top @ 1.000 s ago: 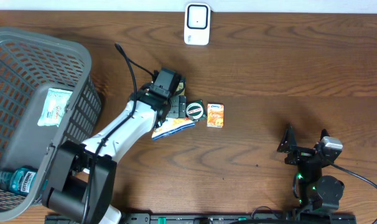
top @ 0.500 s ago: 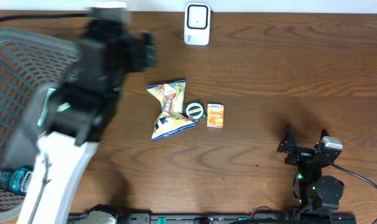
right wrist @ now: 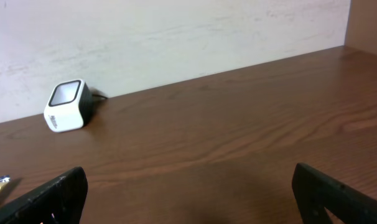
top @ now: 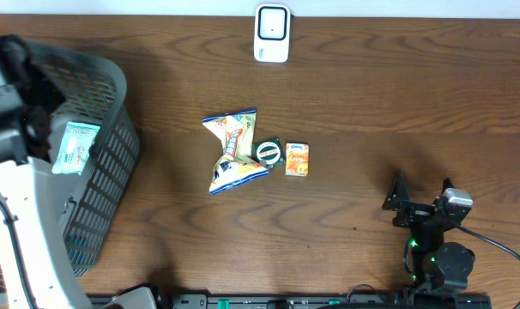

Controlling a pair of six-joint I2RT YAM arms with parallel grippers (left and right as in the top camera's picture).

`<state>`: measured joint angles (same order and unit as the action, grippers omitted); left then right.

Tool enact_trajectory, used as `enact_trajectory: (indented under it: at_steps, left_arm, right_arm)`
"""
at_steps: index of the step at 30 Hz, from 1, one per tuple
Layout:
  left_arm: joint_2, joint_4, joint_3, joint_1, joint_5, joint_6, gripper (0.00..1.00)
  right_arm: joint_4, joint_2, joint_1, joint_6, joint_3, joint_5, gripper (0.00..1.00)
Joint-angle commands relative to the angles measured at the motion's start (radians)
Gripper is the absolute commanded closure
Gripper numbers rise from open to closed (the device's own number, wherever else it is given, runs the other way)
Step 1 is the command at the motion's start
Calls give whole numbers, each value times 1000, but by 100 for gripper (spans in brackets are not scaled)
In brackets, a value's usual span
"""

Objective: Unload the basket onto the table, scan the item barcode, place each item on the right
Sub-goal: 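Reach the left gripper into the basket and grasp the mint-green pack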

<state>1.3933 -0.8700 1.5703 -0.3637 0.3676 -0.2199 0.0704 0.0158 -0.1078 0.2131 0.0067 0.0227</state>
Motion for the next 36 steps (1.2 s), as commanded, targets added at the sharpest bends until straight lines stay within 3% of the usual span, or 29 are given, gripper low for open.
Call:
enact_trajectory:
  at_steps: [1, 4, 8, 15, 21, 36]
  left_arm:
    - [56, 24, -29, -77, -80, 105, 2]
    - [121, 61, -55, -130, -319, 361, 2]
    - [213, 60, -85, -167, -450, 529, 2]
    - [413, 60, -90, -196, -466, 543, 2]
    - [549, 56, -90, -196, -524, 647, 2]
    - [705, 148, -90, -196, -540, 698, 2]
  right_arm:
    - [4, -3, 5, 10, -1, -5, 1]
    - [4, -3, 5, 10, -1, -5, 1]
    - [4, -3, 5, 11, -1, -5, 1]
    - [4, -3, 5, 10, -1, -5, 1]
    - [4, -3, 5, 10, -1, -5, 1]
    - [4, -3, 5, 10, -1, -5, 1]
